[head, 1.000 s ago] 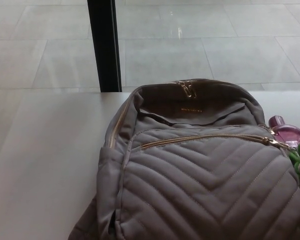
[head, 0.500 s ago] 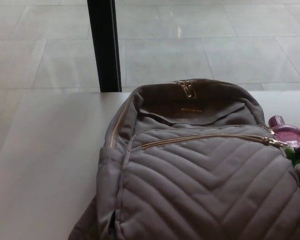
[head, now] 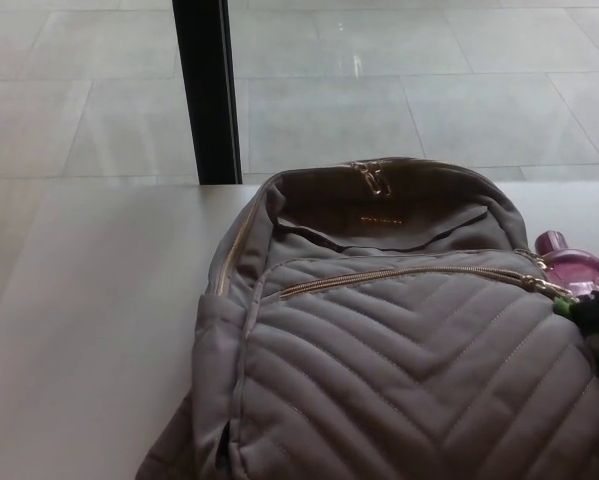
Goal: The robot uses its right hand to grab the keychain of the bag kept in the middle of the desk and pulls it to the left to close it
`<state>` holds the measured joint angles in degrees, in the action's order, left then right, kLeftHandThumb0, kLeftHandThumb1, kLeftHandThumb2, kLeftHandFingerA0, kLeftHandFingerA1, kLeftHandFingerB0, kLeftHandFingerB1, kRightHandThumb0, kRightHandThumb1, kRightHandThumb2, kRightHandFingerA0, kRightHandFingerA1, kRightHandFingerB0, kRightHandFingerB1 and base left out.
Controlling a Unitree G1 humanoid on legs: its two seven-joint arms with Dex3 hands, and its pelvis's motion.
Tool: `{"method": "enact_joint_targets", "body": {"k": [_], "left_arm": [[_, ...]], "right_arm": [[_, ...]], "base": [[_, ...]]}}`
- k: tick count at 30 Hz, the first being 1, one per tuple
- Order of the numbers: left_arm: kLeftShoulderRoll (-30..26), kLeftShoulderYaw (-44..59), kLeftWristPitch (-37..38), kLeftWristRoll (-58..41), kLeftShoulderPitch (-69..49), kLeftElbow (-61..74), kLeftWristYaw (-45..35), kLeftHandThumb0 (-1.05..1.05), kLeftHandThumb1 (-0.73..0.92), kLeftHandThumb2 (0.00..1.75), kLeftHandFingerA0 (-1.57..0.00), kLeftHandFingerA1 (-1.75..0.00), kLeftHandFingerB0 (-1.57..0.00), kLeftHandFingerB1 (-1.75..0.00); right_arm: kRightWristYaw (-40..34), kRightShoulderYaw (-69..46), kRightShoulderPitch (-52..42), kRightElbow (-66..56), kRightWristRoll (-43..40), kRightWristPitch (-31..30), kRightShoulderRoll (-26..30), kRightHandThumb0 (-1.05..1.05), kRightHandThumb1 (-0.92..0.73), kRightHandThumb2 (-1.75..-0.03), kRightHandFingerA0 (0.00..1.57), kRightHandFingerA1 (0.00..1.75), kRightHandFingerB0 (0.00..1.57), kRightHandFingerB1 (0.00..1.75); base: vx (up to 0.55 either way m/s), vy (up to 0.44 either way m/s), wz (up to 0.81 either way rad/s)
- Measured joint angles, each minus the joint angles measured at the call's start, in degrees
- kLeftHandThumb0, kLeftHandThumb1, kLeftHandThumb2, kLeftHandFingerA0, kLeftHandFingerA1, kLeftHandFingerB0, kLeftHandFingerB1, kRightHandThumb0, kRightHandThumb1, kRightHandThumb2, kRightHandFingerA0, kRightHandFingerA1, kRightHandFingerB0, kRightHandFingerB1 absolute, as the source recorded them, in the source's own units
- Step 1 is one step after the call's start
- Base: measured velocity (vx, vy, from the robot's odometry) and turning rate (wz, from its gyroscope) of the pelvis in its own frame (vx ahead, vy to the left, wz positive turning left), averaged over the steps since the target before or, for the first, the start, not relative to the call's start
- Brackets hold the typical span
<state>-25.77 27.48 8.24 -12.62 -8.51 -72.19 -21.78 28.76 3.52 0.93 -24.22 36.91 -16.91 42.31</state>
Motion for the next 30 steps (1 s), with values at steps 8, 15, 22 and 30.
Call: {"method": "enact_joint_targets", "body": {"k": [8, 15, 22, 30], "left_arm": [[0.1, 0.0, 0.0, 0.0, -0.2, 0.0, 0.2, -0.9, 0.92, 0.83, -0.71, -0.56, -0.58, -0.47], [0.3, 0.1, 0.0, 0.0, -0.7, 0.1, 0.5, -0.94, 0.92, 0.83, -0.67, -0.55, -0.5, -0.44], [0.5, 0.5, 0.0, -0.1, -1.0, -0.1, 0.5, -0.95, 0.91, 0.85, -0.66, -0.55, -0.5, -0.44], [0.6, 0.5, 0.0, -0.1, -1.0, 0.0, 0.5, -0.94, 0.92, 0.83, -0.7, -0.57, -0.56, -0.47]], "right_arm": [[-4.3, -0.1, -0.3, 2.9, 2.6, 1.8, 0.1, -0.29, -0.71, -0.61, 0.83, 1.41, 0.57, 0.44], [-7.1, -0.1, -0.3, 5.5, 3.9, 3.4, 0.2, -0.26, -0.79, -0.67, 0.82, 1.48, 0.68, 0.53], [-10.3, -0.8, -0.5, 6.9, 3.8, 5.7, -0.5, -0.31, -0.58, -0.99, 1.09, 1.3, 0.78, 0.89], [-16.0, -3.1, -1.7, 8.6, 2.7, 9.3, -5.2, -0.19, -0.62, -0.85, 0.86, 1.75, 0.7, 1.45]], "base": [[0.0, 0.0, 0.0], [0.0, 0.0, 0.0], [0.0, 0.0, 0.0], [0.0, 0.0, 0.0]]}}
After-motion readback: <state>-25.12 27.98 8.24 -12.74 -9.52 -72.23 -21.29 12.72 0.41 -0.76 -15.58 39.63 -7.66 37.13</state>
